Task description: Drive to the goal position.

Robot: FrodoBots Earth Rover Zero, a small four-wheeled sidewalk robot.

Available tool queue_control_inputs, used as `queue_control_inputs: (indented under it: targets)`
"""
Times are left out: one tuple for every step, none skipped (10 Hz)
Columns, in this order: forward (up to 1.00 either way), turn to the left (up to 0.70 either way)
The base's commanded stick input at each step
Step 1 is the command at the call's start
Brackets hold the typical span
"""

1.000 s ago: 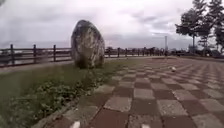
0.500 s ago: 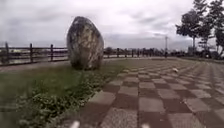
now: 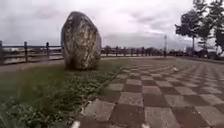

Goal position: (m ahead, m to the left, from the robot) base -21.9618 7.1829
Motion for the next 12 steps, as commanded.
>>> queue_control_inputs:
  targets:
    - [0.00,-0.45]
    - [0.00,-0.45]
    - [0.00,-0.45]
    - [0.00,-0.45]
    - [0.00,-0.45]
    - [0.00,-0.45]
    - [0.00,-0.38]
    - [0.00,0.00]
    - [0.00,0.00]
    - [0.00,-0.16]
    - [0.00,-0.45]
    - [0.00,-0.45]
